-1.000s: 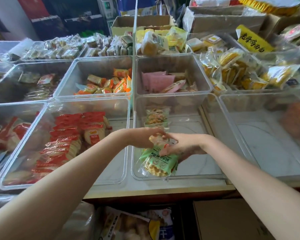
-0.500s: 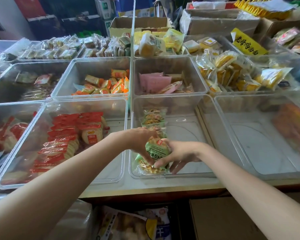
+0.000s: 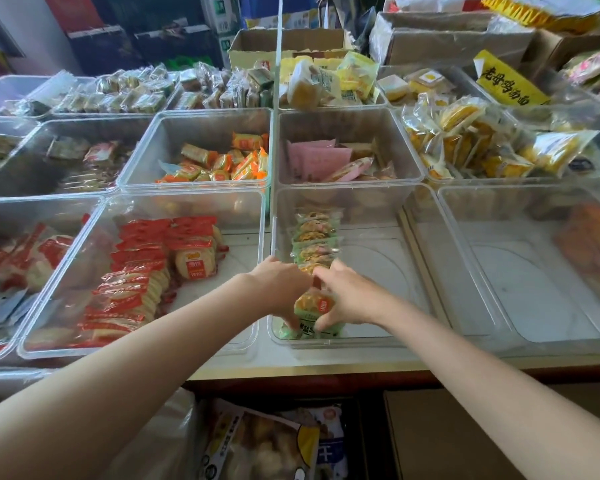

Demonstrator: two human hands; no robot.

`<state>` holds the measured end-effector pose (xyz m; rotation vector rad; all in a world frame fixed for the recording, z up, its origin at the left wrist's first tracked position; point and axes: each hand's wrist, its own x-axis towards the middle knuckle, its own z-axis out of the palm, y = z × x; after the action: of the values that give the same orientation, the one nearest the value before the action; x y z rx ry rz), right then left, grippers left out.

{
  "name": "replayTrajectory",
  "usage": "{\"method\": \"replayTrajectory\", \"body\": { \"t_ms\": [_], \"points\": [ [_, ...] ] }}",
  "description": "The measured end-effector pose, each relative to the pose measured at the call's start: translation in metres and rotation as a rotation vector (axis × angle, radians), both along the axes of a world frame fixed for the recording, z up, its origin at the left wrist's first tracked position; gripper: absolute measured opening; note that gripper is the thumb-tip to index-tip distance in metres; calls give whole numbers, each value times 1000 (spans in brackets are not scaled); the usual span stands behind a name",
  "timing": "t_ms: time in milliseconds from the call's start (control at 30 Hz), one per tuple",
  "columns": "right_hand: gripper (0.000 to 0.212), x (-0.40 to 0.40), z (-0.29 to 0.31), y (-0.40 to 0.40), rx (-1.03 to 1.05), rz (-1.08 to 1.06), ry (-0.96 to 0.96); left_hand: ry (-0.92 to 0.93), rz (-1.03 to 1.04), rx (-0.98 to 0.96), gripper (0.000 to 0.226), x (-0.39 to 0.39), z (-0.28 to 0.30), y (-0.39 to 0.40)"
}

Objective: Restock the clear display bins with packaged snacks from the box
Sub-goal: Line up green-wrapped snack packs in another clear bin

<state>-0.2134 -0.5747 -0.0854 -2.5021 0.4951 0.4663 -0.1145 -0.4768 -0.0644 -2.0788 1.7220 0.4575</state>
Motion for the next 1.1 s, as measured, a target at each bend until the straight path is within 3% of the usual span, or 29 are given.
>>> {"method": "replayTrajectory", "body": {
  "t_ms": [67,167,333,467,600,733,867,967,1033,1100],
  "points": [
    [50,0,-4,0,93,10,-26,93,47,70,76,7,8,2],
    [47,-7,2,-16,245,-3,5,275,154,134,75,26,25,4],
    [35,-37,6,-49,718,-94,31,338,133,-33,37,24,15,-4],
    [37,-49,5,-80,1007,-419,-111,269,71,50,40,-4,-13,-12],
    [67,-51,-10,-87,1357,-793,-240,206,-49,118,25,-22,-29,-12],
    [56,-32,-28,-61,1412,-1024,-235,345,22,249,28,-10,-30,-16],
    [19,-9,-25,-27,1397,-924,-206,366,45,160,20,-8,-34,-13],
    [25,-7,-24,-39,1371,-947,-157,399,62,85,25,-9,-27,-12],
    [43,-8,-29,-54,1348,-1037,-119,416,87,12,38,-2,-19,-11],
    [38,-8,-34,-51,1391,-1082,-138,350,44,-19,50,0,-20,-9]
  ]
}}
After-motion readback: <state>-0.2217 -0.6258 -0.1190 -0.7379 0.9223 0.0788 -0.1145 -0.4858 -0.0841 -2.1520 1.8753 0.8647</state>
